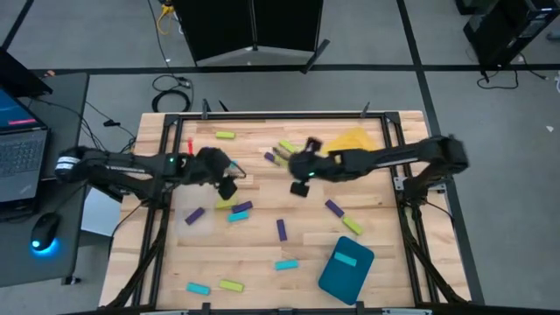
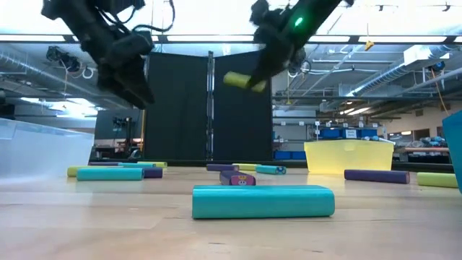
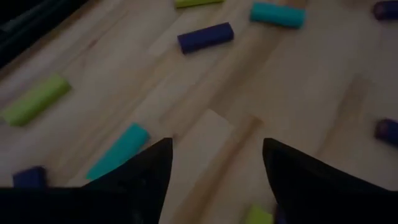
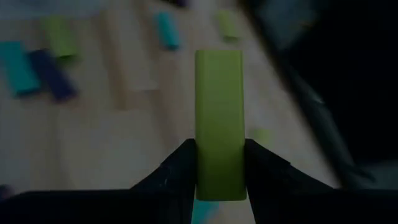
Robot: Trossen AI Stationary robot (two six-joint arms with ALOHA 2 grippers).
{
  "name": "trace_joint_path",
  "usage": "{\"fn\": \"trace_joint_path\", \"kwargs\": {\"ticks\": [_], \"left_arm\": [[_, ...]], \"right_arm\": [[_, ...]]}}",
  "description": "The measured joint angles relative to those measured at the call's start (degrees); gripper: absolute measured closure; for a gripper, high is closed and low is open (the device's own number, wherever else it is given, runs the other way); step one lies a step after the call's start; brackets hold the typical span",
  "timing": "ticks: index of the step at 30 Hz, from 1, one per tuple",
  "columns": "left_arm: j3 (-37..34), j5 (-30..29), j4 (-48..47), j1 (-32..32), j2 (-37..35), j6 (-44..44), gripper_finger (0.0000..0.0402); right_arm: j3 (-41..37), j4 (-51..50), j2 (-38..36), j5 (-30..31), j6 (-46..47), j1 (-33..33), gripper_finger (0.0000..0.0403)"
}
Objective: Sort blocks
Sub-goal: Put the green block into the yellow bin
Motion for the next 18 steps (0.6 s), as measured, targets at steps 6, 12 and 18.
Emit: {"fn": "trace_joint_path", "kwargs": {"ticks": [6,12,18], "left_arm": [[1.78,5.03,-1.82,11.2,4.58,6.48,0.0157],[11.42,5.78,-10.74,21.48,11.04,10.9,0.0157],[19.53,5.68,-20.19,31.47,15.1,16.28,0.0157]], "right_arm": [[-2.35,-15.43,-11.16,10.57,12.01,-0.87,0.0287],[-9.42,-23.0,-18.74,12.15,24.16,-3.91,0.0287],[-17.08,-23.13,-21.5,7.44,30.34,-10.03,0.0287]]}}
